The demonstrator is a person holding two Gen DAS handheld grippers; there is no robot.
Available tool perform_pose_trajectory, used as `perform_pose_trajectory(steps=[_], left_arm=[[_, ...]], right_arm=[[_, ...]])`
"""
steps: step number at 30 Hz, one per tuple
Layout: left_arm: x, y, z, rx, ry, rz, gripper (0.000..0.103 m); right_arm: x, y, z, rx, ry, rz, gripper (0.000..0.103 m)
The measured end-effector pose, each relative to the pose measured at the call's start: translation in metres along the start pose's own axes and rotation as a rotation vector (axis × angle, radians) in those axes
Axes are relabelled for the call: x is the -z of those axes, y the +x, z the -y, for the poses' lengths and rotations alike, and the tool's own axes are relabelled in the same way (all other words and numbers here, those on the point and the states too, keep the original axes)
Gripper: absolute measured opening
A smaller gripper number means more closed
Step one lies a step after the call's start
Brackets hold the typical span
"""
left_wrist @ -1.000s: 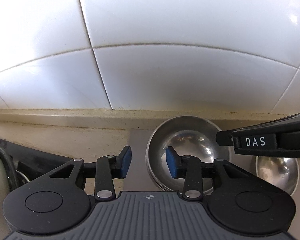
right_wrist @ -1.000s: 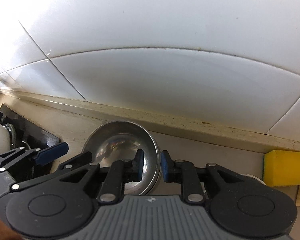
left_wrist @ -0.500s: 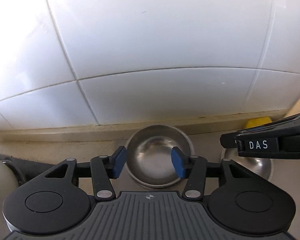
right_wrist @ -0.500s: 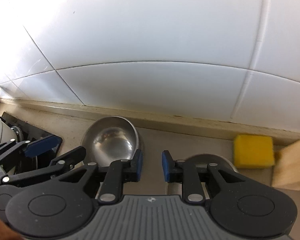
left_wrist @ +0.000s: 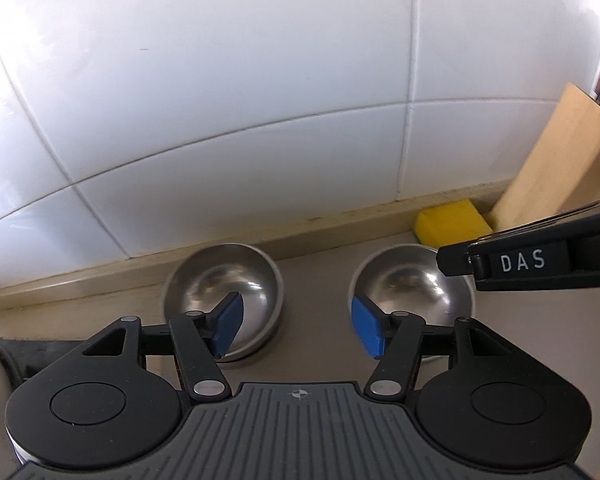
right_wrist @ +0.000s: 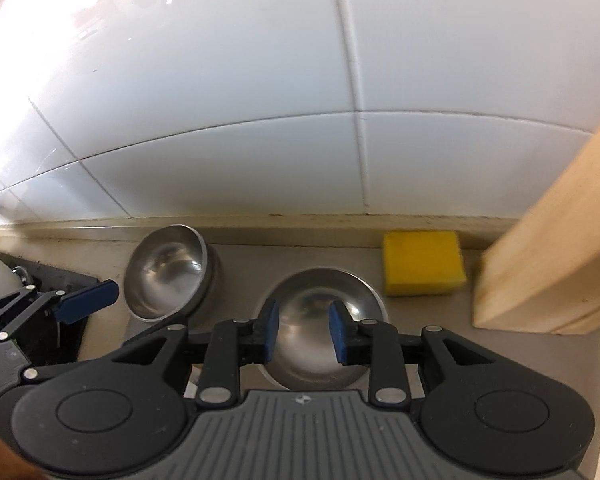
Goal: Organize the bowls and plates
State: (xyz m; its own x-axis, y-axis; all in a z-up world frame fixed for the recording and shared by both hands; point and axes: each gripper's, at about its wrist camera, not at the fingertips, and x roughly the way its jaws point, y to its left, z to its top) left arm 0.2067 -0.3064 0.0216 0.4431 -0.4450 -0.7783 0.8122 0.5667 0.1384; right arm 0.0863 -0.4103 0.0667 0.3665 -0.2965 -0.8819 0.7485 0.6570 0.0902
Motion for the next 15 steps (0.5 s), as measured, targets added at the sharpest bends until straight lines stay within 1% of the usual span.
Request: perform_pose_trajectory(steps=[2,6,11,12,13,15], left_arm=[[-0.001,0.006,0.008,0.012,0.005,-0.010,0.062],[-0.003,0.022,0.025,0.039,0.009,-0.037,0.063],[-0.003,0.041,0.037,0.039,0.007,-0.071,0.064],[-0.004,0.045,0.038,0.034,0.007,-0.075,0.065],[-0.004,0.046,0.039,0.033,0.006,-0.079,0.068],[-0.004,0.051,0.039,0.032,0.003,-0.083,0.069]], right_arm=[[0.004,0.000,0.012,0.012,0.015,-0.007,0.012],[0.011,0.000,0.029,0.023,0.040,-0.021,0.012],[0.015,0.011,0.043,0.032,0.051,-0.051,0.013],[0.015,0.014,0.046,0.029,0.055,-0.057,0.013],[0.014,0.018,0.048,0.028,0.058,-0.062,0.013],[0.013,0.026,0.053,0.021,0.064,-0.070,0.014]])
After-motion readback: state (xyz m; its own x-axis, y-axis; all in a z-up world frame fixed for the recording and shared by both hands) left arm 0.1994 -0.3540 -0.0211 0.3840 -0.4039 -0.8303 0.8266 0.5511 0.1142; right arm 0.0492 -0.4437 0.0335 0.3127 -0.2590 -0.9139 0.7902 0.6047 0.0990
